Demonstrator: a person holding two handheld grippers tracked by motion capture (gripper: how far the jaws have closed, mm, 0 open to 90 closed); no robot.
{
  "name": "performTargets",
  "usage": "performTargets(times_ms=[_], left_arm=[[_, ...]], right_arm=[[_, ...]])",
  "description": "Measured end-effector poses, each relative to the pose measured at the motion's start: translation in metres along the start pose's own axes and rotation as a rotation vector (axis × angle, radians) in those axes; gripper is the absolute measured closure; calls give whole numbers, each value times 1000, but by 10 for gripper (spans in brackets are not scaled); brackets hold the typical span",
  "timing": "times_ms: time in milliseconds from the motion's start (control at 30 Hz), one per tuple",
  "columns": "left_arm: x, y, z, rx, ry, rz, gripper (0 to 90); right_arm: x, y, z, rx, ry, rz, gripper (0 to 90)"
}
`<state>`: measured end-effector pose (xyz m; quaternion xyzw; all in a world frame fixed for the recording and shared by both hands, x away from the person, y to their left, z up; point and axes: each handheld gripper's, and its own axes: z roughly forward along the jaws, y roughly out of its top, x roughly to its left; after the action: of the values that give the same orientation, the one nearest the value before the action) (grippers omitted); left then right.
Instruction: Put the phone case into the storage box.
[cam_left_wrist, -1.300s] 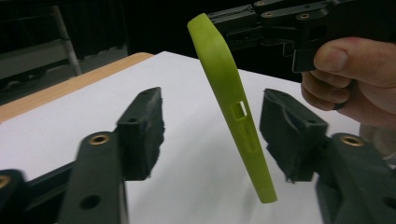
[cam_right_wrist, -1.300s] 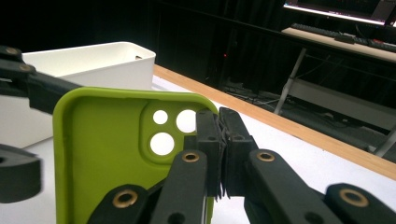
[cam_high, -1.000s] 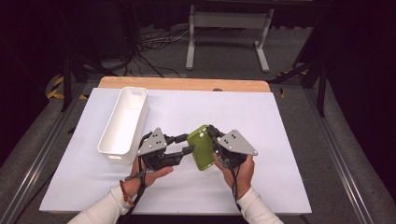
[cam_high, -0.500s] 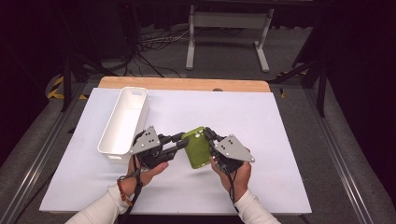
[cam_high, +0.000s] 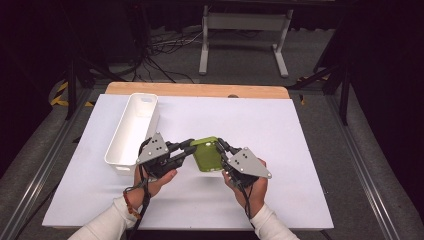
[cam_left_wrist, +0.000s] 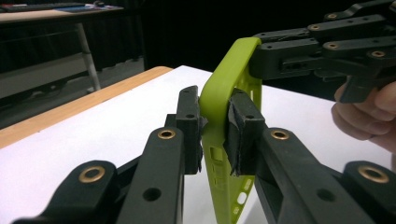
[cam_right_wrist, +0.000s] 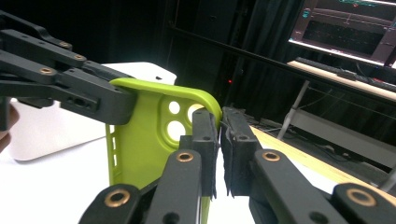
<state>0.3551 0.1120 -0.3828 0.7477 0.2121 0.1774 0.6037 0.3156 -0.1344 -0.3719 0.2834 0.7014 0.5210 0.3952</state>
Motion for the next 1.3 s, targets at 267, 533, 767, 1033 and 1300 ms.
performTargets(times_ms=[267, 533, 767, 1033, 1300], left_arm=[[2, 2, -4, 11, 9, 37, 775], [4, 2, -7, 12, 15, 45, 774], [3, 4, -8, 16, 18, 64, 775], [6, 5, -12, 22, 27, 66, 776], [8, 6, -16, 14, 30, 64, 776]], right_arm=[[4, 1, -2, -8, 20, -5, 837], [6, 2, -2, -10, 29, -10, 849], [4, 2, -3, 1, 50, -14, 831], [3, 2, -4, 9, 63, -6, 773], [-2, 0, -8, 20, 72, 2, 660]])
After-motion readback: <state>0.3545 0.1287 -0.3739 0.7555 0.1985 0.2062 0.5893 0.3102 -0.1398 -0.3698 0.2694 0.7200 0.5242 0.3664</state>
